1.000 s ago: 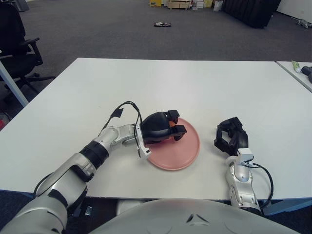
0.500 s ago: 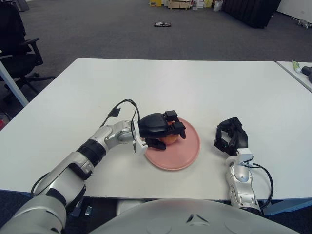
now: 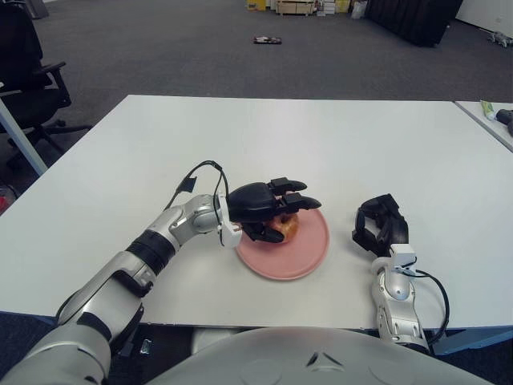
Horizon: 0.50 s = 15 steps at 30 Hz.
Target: Put the apple into the plate.
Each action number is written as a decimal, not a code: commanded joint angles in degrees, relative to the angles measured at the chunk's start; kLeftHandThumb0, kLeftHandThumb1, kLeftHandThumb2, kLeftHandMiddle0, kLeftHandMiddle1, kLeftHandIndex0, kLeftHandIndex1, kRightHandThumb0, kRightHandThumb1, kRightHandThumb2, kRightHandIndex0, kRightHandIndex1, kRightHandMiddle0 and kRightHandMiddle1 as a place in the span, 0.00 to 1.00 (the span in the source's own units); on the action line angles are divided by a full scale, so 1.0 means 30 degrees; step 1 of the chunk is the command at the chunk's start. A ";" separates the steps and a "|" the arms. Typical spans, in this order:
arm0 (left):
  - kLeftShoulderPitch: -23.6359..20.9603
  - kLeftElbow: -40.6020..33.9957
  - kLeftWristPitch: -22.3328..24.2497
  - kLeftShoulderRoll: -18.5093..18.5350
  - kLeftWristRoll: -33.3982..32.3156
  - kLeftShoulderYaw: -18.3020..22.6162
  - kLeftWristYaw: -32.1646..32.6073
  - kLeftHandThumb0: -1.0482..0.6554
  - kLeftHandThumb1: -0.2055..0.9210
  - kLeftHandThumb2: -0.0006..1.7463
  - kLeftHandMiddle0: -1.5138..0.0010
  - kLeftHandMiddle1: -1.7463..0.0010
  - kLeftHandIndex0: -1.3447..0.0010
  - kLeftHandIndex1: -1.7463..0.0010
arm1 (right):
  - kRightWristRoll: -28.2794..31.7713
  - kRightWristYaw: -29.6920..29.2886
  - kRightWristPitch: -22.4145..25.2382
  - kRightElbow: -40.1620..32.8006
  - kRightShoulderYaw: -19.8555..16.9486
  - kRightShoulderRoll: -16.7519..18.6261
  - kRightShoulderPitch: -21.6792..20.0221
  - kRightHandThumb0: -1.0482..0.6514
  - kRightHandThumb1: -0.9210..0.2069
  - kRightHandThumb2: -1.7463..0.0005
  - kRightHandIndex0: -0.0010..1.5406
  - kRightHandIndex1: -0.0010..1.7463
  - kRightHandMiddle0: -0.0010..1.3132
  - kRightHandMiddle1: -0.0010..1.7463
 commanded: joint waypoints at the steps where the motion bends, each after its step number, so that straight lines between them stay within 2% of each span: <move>1: -0.0035 -0.0037 -0.0075 0.0146 -0.0612 0.0491 -0.0526 0.06 1.00 0.54 1.00 1.00 1.00 1.00 | 0.0031 -0.0103 0.0364 -0.0212 0.0049 0.0060 -0.0039 0.38 0.34 0.40 0.38 0.77 0.33 1.00; 8: 0.0347 -0.0791 0.0413 0.0328 -0.1790 0.1202 -0.1454 0.04 1.00 0.55 1.00 1.00 1.00 1.00 | 0.0087 -0.0220 0.0462 -0.0368 0.0093 0.0157 -0.0025 0.37 0.36 0.39 0.39 0.76 0.34 1.00; 15: 0.1310 -0.2300 0.1508 0.0688 -0.2833 0.2565 -0.1901 0.03 1.00 0.56 1.00 1.00 1.00 1.00 | 0.0018 -0.0250 0.0659 -0.0472 0.0133 0.0139 -0.0052 0.37 0.37 0.37 0.39 0.76 0.35 1.00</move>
